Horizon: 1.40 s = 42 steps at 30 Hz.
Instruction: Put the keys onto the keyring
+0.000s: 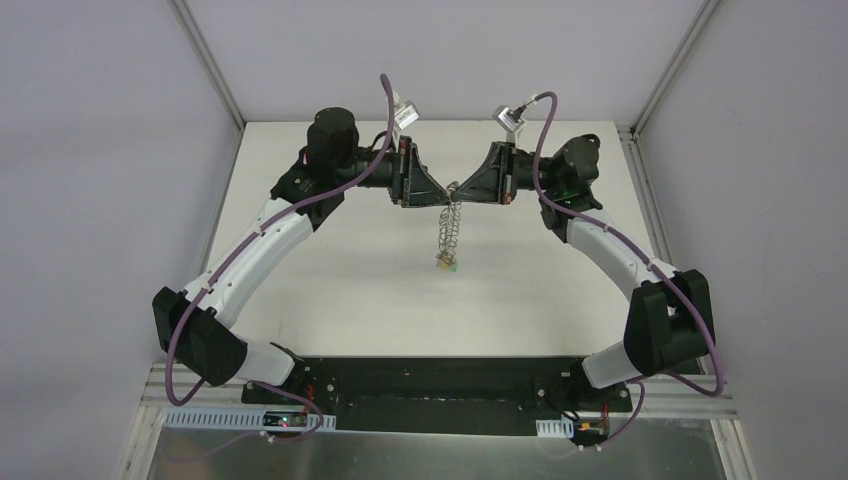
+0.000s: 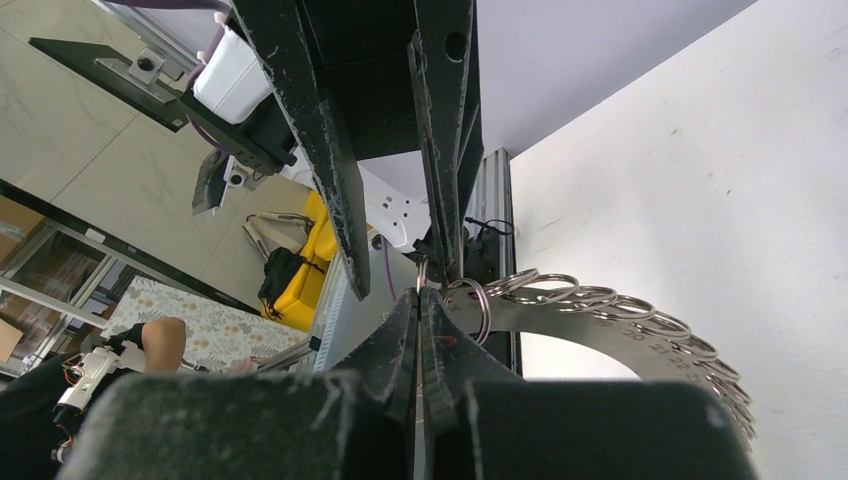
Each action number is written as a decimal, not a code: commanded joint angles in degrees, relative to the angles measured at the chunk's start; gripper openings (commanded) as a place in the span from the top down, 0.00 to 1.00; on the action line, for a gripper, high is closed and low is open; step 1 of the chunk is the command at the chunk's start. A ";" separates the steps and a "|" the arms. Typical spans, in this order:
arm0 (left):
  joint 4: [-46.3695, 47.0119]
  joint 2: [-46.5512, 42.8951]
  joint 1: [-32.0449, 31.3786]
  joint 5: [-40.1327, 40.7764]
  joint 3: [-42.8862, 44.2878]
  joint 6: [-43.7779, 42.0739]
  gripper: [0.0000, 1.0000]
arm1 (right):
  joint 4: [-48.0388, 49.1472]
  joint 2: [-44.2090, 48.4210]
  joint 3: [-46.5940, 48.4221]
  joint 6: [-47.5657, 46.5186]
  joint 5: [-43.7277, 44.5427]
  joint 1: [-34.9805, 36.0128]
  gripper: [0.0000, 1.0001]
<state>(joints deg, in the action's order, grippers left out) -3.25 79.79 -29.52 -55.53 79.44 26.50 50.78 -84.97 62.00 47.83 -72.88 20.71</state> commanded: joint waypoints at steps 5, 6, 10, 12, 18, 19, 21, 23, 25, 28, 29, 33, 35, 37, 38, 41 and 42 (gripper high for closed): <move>2.94 -1.33 1.93 0.41 -0.38 0.72 0.61 | 4.41 1.36 -0.63 0.25 0.37 -1.01 1.00; 2.94 -1.43 2.07 0.36 -0.46 0.74 0.61 | 4.41 1.35 -0.65 0.18 0.37 -1.08 1.00; 3.15 -1.70 2.10 0.04 -1.01 0.91 0.61 | 4.41 1.09 -0.65 0.07 0.37 -1.09 1.00; 3.07 -1.82 2.10 -0.07 -1.40 0.92 0.61 | 4.41 1.03 -0.67 0.07 0.37 -1.11 1.00; 6.24 -1.79 1.78 -0.88 -3.33 2.63 0.68 | 4.39 0.91 -0.39 0.34 0.55 -1.09 1.00; 6.36 -1.68 1.56 -1.02 -3.40 2.75 0.70 | 4.41 0.86 -0.39 0.36 0.55 -1.10 1.00; 6.41 -1.42 1.20 -1.12 -3.45 2.75 0.71 | 4.41 0.84 -0.44 0.38 0.63 -1.08 1.00; 6.57 -1.31 0.80 -1.30 -3.37 2.83 0.72 | 4.41 0.94 -0.49 0.34 0.70 -1.11 1.00; 6.79 -1.15 0.49 -1.38 -3.25 3.00 0.74 | 4.41 0.92 -0.47 0.28 0.72 -1.05 1.00; 7.36 -0.83 0.26 -1.51 -3.03 3.44 0.75 | 4.34 0.88 -0.56 0.17 0.80 -1.06 1.00; 7.51 -0.72 0.19 -1.54 -2.92 3.65 0.75 | 4.30 0.86 -0.56 0.17 0.81 -1.07 1.00; 7.73 -0.21 -0.18 -1.62 -2.37 4.00 0.79 | 4.27 0.76 -0.56 0.12 0.85 -1.10 1.00; 7.73 -0.16 -0.23 -1.75 -2.36 4.00 0.81 | 4.23 0.78 -0.48 0.10 0.81 -1.17 1.00; 7.72 -0.08 -0.19 -1.79 -2.44 4.08 0.82 | 4.23 0.86 -0.54 0.08 0.88 -1.18 1.00; 7.72 -0.07 -0.27 -1.93 -2.45 4.08 0.83 | 4.23 0.78 -0.56 0.07 0.89 -1.13 1.00; 7.89 -0.06 -0.34 -1.93 -2.62 4.15 0.83 | 4.23 0.69 -0.55 0.01 0.98 -1.19 1.00; 8.02 -0.07 -0.36 -1.91 -2.62 4.17 0.83 | 4.19 0.68 -0.56 0.05 0.99 -1.20 1.00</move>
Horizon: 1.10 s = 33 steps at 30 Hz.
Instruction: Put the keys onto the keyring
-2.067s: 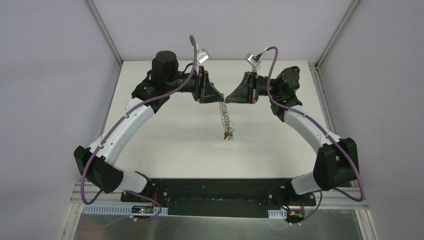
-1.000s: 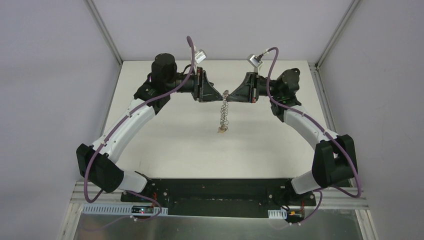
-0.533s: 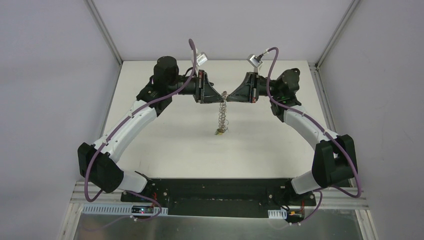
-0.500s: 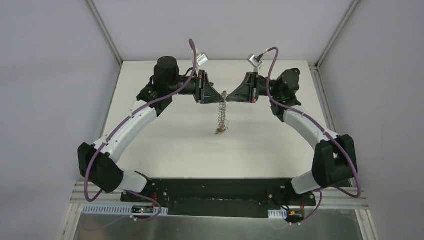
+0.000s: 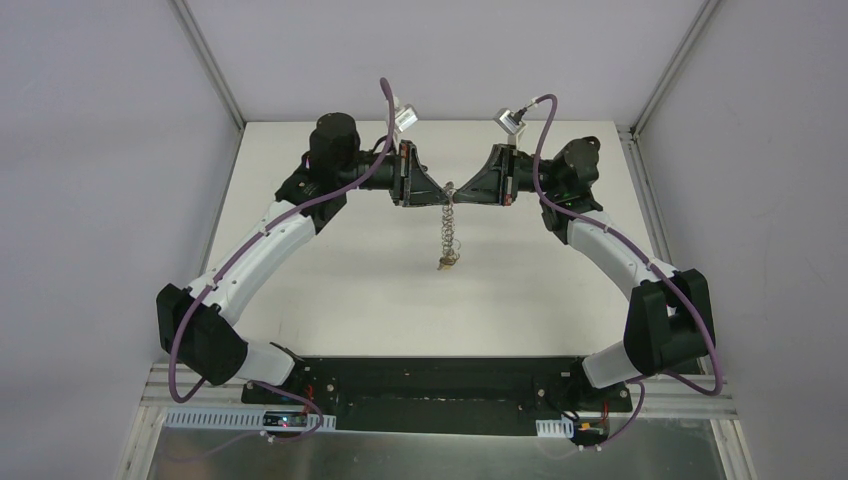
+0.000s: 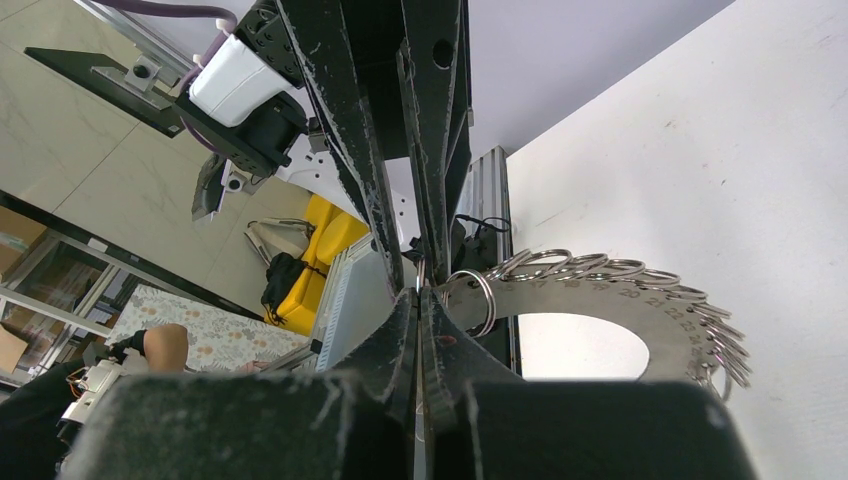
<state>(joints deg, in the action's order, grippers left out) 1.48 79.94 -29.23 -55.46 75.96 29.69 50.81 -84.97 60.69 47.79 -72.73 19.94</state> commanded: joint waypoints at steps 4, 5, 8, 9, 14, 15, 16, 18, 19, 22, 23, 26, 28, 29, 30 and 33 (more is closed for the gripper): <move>3.51 0.35 -0.82 -1.90 1.31 1.30 0.85 | 3.87 0.63 0.62 -0.22 0.92 -0.35 1.00; 3.64 0.45 -0.87 -1.92 1.37 1.52 0.85 | 3.70 0.71 0.58 -0.35 0.92 -0.33 1.00; 4.26 0.70 -0.91 -1.92 1.53 2.03 0.87 | 2.79 0.93 0.48 -1.19 0.79 -0.33 1.00; 4.30 0.74 -0.91 -1.92 1.63 2.09 0.87 | 2.49 1.01 0.48 -1.47 0.75 -0.34 1.00; 4.56 0.74 -0.91 -1.96 1.70 2.21 0.92 | 1.60 1.18 0.18 -2.30 0.66 -0.33 1.00; 4.73 0.74 -0.91 -2.04 1.71 2.28 0.94 | 1.50 1.18 0.14 -2.47 0.66 -0.32 1.00; 4.83 0.82 -0.96 -2.02 1.77 2.36 0.96 | 1.38 1.15 0.14 -2.54 0.66 -0.31 1.00; 4.43 0.98 -0.91 -2.29 2.24 2.07 1.00 | 1.06 1.22 0.13 -3.09 0.45 -0.24 1.00; 3.12 1.07 -0.91 -2.50 2.93 1.25 1.00 | 0.57 1.39 0.20 -3.67 0.29 -0.31 1.00; -8.76 1.56 -1.00 -1.83 7.25 -6.76 1.00 | -3.18 2.14 0.84 -7.73 -0.91 -0.44 0.89; -14.33 1.61 -1.12 -1.13 8.99 -10.98 1.00 | -5.11 2.48 1.02 -9.45 -1.31 -0.64 0.83; -30.10 1.91 -1.86 1.74 14.76 -21.91 1.00 | -12.49 3.65 2.36 -16.85 -2.61 -1.06 0.71; -39.36 2.92 -2.61 3.89 18.81 -29.40 1.00 | -16.81 4.07 3.46 -20.45 -3.73 -1.13 0.63; -43.57 3.66 -3.10 4.96 21.06 -32.22 1.00 | -18.36 4.18 3.97 -21.67 -4.26 -1.10 0.60; -47.46 4.37 -3.49 5.96 23.25 -34.39 1.00 | -19.55 4.27 4.40 -22.76 -4.81 -1.07 0.58; -56.69 7.12 -4.43 8.26 28.58 -38.81 1.00 | -24.25 4.64 5.79 -26.25 -5.55 -0.94 0.55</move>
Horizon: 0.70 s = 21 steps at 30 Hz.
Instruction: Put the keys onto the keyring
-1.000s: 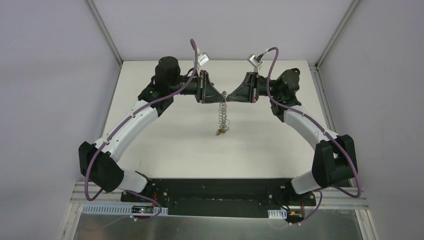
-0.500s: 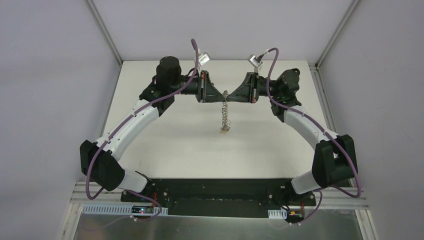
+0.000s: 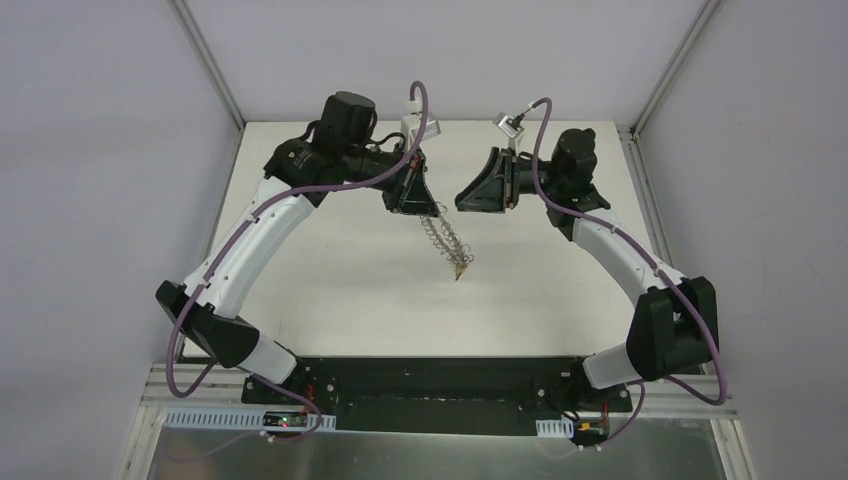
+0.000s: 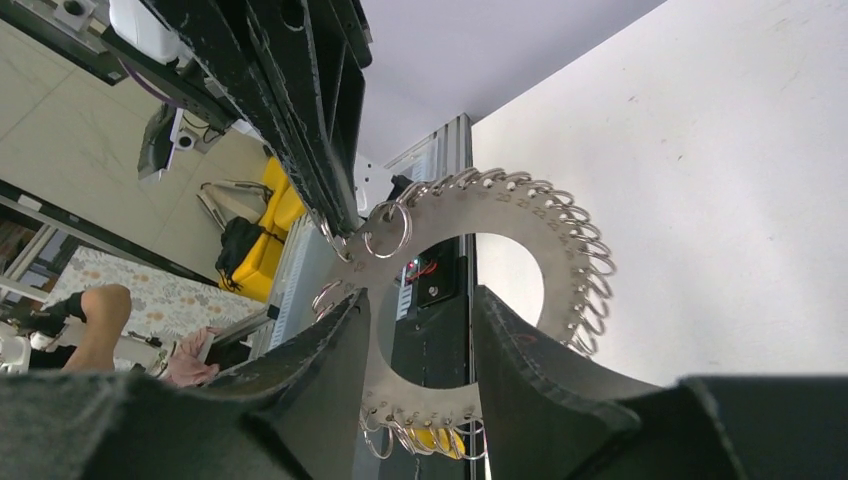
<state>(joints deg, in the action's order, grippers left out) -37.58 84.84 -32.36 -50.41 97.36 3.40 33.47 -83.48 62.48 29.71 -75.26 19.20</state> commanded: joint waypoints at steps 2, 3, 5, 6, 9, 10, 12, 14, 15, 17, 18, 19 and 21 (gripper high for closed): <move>-21.35 3.62 -1.91 4.10 9.51 -13.85 1.00 | -8.35 3.40 4.54 -9.34 -3.28 0.07 0.55; -22.63 4.19 -2.29 4.55 10.44 -14.12 1.00 | -8.47 3.49 4.68 -9.45 -3.44 0.30 0.55; -24.03 5.35 -2.92 5.04 11.94 -13.83 1.00 | -8.52 3.52 5.03 -9.42 -3.76 0.90 0.55; -24.07 5.79 -3.11 4.86 12.50 -13.16 1.00 | -8.70 3.54 5.29 -9.41 -3.94 1.31 0.55; -22.92 6.95 -3.24 3.09 13.33 -10.45 1.00 | -8.99 3.74 5.78 -9.41 -4.28 2.36 0.54; -22.24 7.26 -3.24 2.24 13.51 -9.49 1.00 | -9.08 3.82 5.74 -9.48 -4.35 2.68 0.53; -20.79 7.89 -3.24 1.01 13.59 -7.66 1.00 | -9.46 3.79 5.49 -10.26 -4.20 3.09 0.53; -19.83 8.41 -3.24 -0.07 13.81 -6.64 1.00 | -11.67 3.75 5.38 -12.50 -3.88 3.49 0.53; -19.43 8.62 -3.24 -0.44 13.75 -6.15 1.00 | -13.43 3.70 5.49 -14.14 -3.58 3.75 0.54; -18.92 8.92 -3.24 -0.91 13.75 -5.63 1.00 | -18.70 3.67 5.99 -18.10 -3.21 4.42 0.55; -18.72 8.94 -3.24 -0.99 13.70 -5.53 1.00 | -20.11 3.61 6.33 -19.88 -3.02 4.68 0.56; -18.44 8.94 -3.24 -1.08 13.53 -5.47 1.00 | -23.30 3.50 6.79 -21.90 -2.66 4.99 0.57; -17.79 8.86 -3.24 -1.23 13.26 -5.31 1.00 | -27.82 3.22 7.73 -25.82 -1.76 5.58 0.59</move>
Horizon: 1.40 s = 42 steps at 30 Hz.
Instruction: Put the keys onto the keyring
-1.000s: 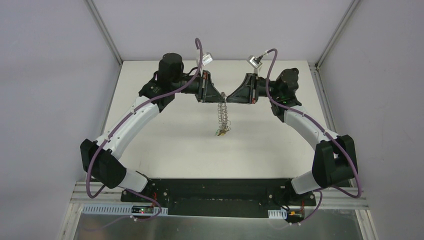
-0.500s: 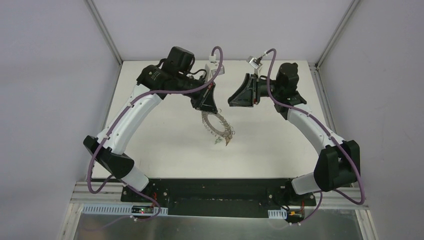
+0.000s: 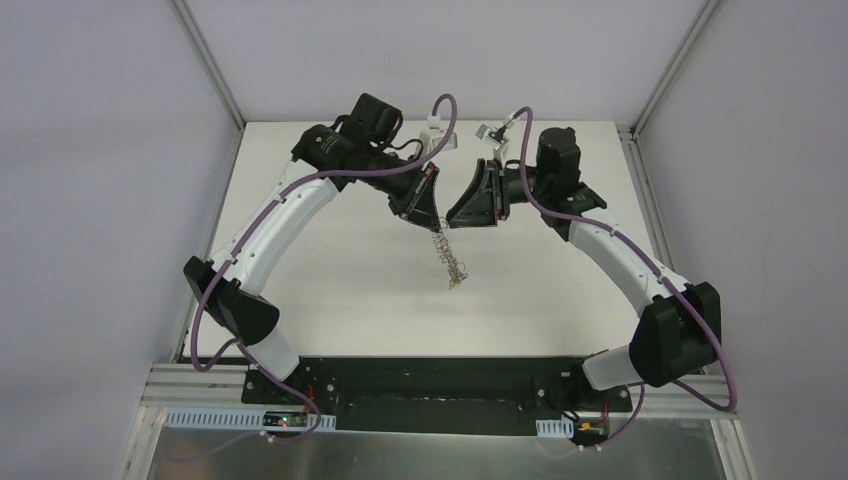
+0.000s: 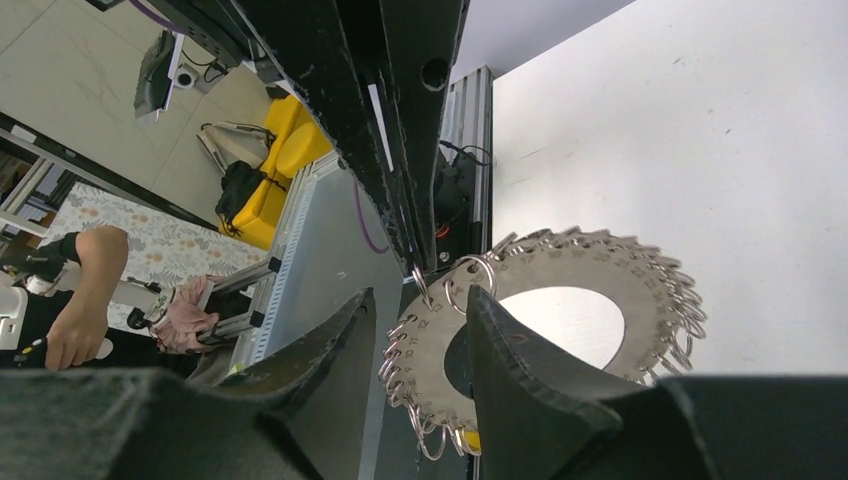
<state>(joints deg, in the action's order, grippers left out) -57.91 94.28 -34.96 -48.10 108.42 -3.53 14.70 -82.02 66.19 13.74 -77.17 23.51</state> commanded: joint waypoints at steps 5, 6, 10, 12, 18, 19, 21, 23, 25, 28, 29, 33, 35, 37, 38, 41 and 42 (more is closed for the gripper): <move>3.51 -0.32 -0.64 -4.16 1.64 2.24 1.00 | -12.39 1.17 5.23 -12.86 0.79 2.05 0.65; 3.55 -0.31 -0.64 -4.19 1.44 2.28 1.00 | -12.48 1.07 5.37 -12.86 0.71 2.24 0.67; 4.06 -0.30 -0.64 -4.01 0.82 2.11 1.00 | -12.59 0.65 5.56 -12.73 0.40 2.66 0.77; 4.03 -0.24 -0.64 -3.83 0.85 2.01 1.00 | -12.59 0.64 5.53 -12.69 0.35 2.63 0.84; 4.90 -1.07 -0.50 -3.80 0.06 1.09 1.00 | -12.38 0.63 5.89 -12.14 0.17 2.40 1.00; 5.73 -1.55 -0.36 -4.15 -0.59 1.19 1.00 | -11.85 0.61 6.01 -11.50 0.17 2.23 1.00; 9.78 -2.97 0.36 -4.85 -3.27 2.47 1.00 | -9.83 0.61 5.93 -8.65 0.41 1.90 1.00; 14.99 -4.90 1.24 -5.73 -6.51 5.35 1.00 | -6.22 0.54 5.10 -4.94 0.67 1.50 1.00; 21.02 -7.01 2.34 -6.79 -10.41 8.62 0.96 | -0.55 0.50 3.66 0.20 0.85 0.94 1.00; 31.88 -10.67 4.09 -8.63 -16.39 15.85 0.89 | 10.24 0.47 1.12 8.48 1.49 -0.14 1.00; 35.61 -11.56 4.64 -9.13 -18.41 18.09 0.87 | 13.51 0.45 0.29 11.07 1.76 -0.43 1.00; 41.85 -13.03 5.30 -10.07 -22.28 21.40 0.78 | 19.80 0.29 -1.42 16.43 2.49 -0.84 1.00; 41.92 -12.71 5.34 -9.83 -22.30 21.38 0.75 | 20.50 0.10 -1.71 17.11 2.79 -0.97 1.00; 42.11 -12.33 5.34 -9.77 -22.05 21.51 0.73 | 20.84 0.00 -1.98 17.49 2.94 -0.99 1.00; 42.30 -12.16 5.30 -9.82 -21.91 21.69 0.73 | 21.03 0.00 -2.10 17.61 2.98 -1.03 1.00; 42.44 -11.76 5.34 -9.73 -21.43 21.73 0.72 | 21.59 0.09 -2.30 18.15 3.07 -1.18 1.00; 42.44 -11.68 5.34 -9.71 -21.43 21.74 0.73 | 21.66 0.10 -2.30 18.21 3.12 -1.31 1.00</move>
<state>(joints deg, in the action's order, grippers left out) -19.09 83.20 -29.78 -55.96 86.30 16.91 30.26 -82.37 63.83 29.36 -74.11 22.68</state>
